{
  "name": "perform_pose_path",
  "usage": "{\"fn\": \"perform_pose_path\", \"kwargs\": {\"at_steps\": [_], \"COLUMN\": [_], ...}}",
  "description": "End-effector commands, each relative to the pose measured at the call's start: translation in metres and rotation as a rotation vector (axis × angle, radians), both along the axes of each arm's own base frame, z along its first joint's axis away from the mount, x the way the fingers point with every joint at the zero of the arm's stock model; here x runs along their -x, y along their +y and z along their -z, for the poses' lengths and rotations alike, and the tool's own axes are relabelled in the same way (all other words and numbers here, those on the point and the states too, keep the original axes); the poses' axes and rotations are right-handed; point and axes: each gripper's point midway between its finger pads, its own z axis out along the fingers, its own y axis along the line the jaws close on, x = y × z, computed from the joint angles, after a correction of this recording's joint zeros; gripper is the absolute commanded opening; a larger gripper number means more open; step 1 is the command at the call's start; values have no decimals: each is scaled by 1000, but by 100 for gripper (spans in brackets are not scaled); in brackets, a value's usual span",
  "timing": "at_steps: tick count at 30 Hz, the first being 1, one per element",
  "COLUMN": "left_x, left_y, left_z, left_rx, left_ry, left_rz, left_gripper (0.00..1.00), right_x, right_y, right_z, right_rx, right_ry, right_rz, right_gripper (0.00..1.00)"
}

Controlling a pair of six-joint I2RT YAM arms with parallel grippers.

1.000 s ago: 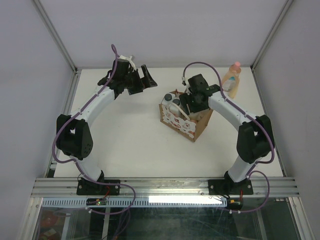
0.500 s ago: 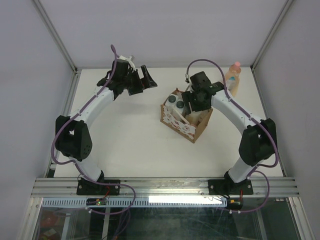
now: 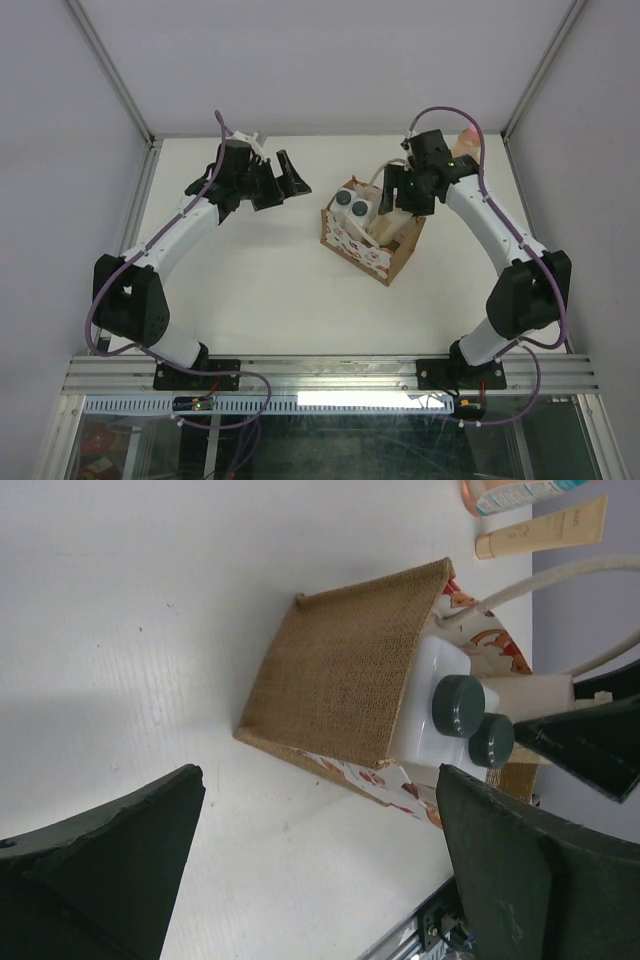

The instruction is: Take the personal care products out of the canvas bag

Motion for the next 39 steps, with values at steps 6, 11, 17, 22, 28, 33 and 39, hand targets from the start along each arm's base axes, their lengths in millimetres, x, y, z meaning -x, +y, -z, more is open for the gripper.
{"fn": "perform_pose_path", "kwargs": {"at_steps": [6, 11, 17, 22, 28, 33, 39], "left_x": [10, 18, 13, 7, 0, -6, -11], "left_y": [-3, 4, 1, -3, -7, -8, -3], "left_z": [-29, -40, -49, -38, -37, -38, -34], "left_rx": [63, 56, 55, 47, 37, 11, -57], "left_ry": [-99, -137, -158, -133, -131, -131, -118], "left_rz": [-3, -23, -6, 7, 26, 38, 49], "left_gripper": [99, 99, 99, 99, 99, 99, 99], "right_x": [-14, -11, -9, -12, -19, -32, -53], "right_y": [3, -3, -18, -48, -88, -128, -158], "right_z": [-125, -152, -179, -201, -204, -178, -130], "right_rx": [-435, -579, -686, -750, -758, -651, -521], "right_ry": [-218, -209, -235, -288, -327, -331, -281], "right_rz": [84, 109, 136, 198, 292, 416, 500], "right_gripper": [3, 1, 1, 0, 0, 0, 0]}}
